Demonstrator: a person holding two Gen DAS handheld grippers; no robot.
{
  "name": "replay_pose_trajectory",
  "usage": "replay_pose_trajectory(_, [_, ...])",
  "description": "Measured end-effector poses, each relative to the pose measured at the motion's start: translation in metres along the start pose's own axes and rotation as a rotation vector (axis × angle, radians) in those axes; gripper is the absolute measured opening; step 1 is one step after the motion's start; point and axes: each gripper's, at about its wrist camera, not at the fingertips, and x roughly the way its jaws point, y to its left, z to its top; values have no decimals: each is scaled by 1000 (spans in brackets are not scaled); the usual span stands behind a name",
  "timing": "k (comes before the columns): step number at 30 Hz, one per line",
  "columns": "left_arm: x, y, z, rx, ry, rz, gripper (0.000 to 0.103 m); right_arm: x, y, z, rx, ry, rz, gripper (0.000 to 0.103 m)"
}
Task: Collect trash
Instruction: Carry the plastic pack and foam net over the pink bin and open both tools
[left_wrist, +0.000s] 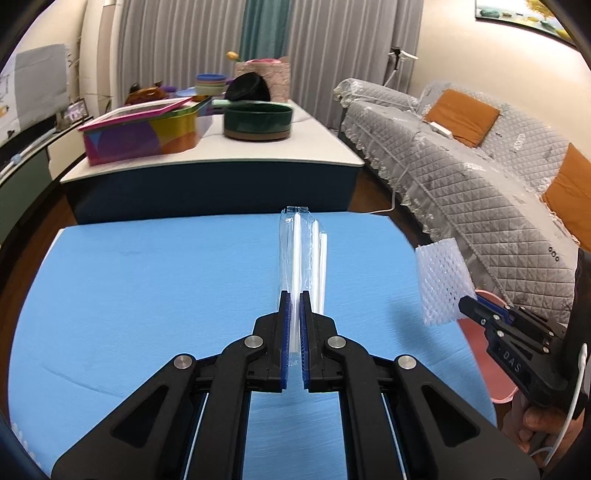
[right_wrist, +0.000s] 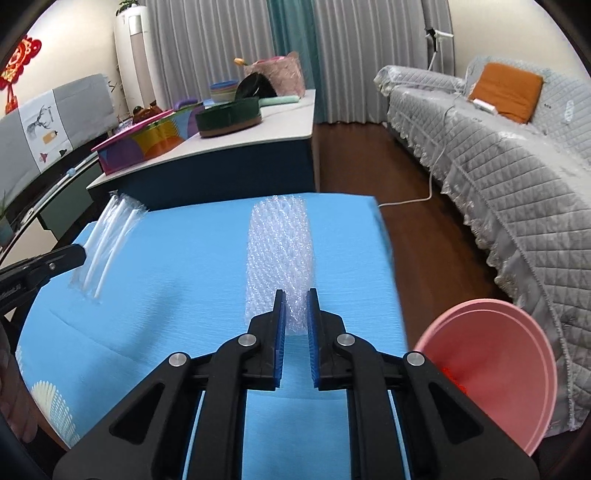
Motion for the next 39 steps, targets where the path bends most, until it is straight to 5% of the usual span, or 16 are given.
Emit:
replay_pose_trajectory(17, [9, -98, -10, 117, -33, -134, 5, -67, -79, -16, 82, -84, -107, 12])
replay_pose_trajectory(39, [24, -194, -18, 216, -12, -276, 5, -104, -163, -37, 212, -102, -243, 12])
